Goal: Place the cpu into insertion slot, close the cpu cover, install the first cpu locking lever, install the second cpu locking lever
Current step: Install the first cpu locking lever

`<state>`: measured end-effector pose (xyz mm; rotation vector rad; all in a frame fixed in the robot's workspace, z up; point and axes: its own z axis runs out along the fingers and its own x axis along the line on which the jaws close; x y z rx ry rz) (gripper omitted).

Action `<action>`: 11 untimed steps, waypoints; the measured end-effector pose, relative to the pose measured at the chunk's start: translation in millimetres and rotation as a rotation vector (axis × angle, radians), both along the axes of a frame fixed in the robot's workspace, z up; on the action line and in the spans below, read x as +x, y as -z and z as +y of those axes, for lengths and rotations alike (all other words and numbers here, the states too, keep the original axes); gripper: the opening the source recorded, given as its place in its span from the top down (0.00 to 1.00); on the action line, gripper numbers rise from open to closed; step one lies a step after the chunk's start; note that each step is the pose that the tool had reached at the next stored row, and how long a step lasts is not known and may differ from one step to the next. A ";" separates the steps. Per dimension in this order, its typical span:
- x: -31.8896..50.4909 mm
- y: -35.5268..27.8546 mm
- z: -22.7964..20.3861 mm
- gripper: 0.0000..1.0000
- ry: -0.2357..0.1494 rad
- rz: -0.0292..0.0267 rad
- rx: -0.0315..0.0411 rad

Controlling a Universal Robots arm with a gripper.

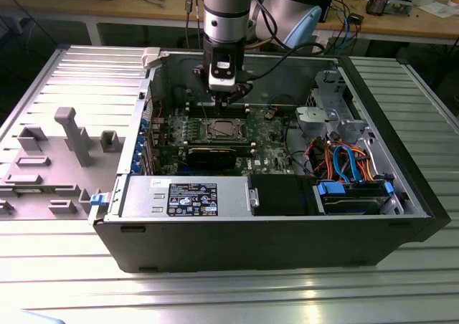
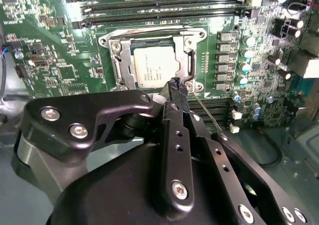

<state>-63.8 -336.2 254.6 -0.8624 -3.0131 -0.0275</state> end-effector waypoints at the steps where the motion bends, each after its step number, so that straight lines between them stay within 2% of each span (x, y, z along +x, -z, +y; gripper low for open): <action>1: 0.0 0.0 0.0 0.89 -0.013 0.0000 -0.0001; 2: 0.0 0.0 0.0 0.89 -0.036 0.0000 0.0000; 8: 0.0 0.0 0.0 0.89 -0.115 0.0000 0.0000; 11: 0.0 0.0 0.0 0.89 -0.124 0.0001 0.0000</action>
